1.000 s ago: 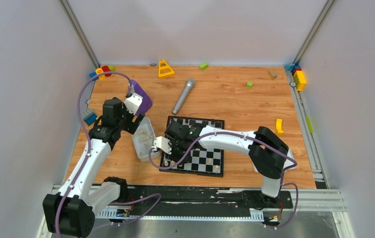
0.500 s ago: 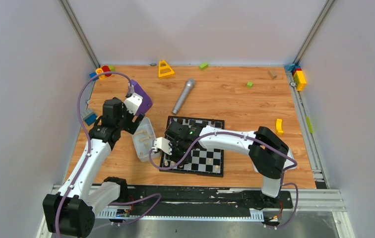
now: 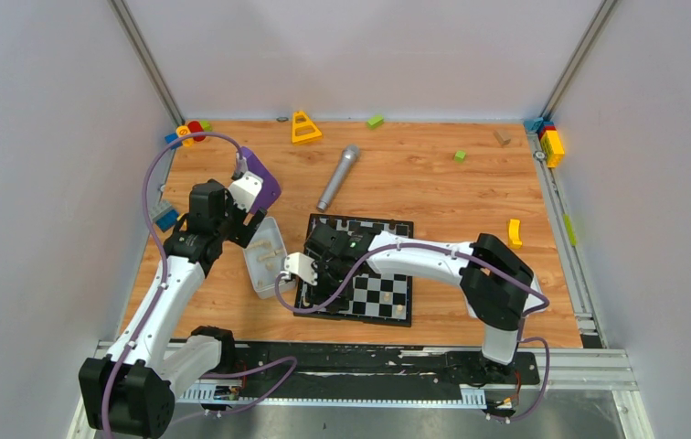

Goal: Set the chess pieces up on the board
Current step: Place the chess piece on the chessboard, then pick up the chess piece from the storage box.

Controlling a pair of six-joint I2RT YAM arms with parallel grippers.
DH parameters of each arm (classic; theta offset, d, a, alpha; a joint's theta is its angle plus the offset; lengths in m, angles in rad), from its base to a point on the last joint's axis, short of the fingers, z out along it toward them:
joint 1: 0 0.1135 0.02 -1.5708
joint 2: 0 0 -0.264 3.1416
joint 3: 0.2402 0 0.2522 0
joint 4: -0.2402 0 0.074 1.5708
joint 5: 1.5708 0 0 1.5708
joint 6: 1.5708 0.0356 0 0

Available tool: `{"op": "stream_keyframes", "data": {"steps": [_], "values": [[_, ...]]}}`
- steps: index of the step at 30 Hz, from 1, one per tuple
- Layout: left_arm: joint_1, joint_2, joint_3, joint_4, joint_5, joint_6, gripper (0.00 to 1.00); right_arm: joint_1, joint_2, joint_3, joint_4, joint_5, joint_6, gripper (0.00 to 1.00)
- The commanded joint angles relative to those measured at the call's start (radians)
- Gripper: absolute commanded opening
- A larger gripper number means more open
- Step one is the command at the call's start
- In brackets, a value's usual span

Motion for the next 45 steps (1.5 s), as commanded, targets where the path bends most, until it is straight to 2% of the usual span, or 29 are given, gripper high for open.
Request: {"op": "stream_keyframes", "data": {"steps": [1, 5, 12, 17, 24, 35, 45], "values": [[0.007, 0.002, -0.008, 0.036, 0.014, -0.004, 1.00, -0.006, -0.084, 0.016, 0.002, -0.007, 0.000, 0.60], [0.007, -0.001, -0.007, 0.024, 0.059, 0.013, 1.00, -0.038, -0.131, 0.015, 0.004, -0.032, 0.005, 0.63], [0.007, 0.045, 0.016, -0.068, 0.290, 0.079, 0.99, -0.165, -0.255, -0.050, 0.039, -0.065, 0.012, 0.63], [0.005, 0.159, 0.033, -0.067, 0.398, 0.133, 0.91, -0.314, -0.328, -0.132, 0.090, -0.125, 0.030, 0.60], [0.001, 0.357, 0.094, -0.064, 0.419, 0.187, 0.76, -0.408, -0.398, -0.230, 0.123, -0.158, 0.041, 0.59], [-0.030, 0.510, 0.126, -0.003, 0.400, 0.168, 0.67, -0.458, -0.403, -0.262, 0.139, -0.182, 0.040, 0.57], [-0.050, 0.565, 0.133, -0.004, 0.364, 0.158, 0.43, -0.461, -0.399, -0.267, 0.143, -0.176, 0.038, 0.56]]}}
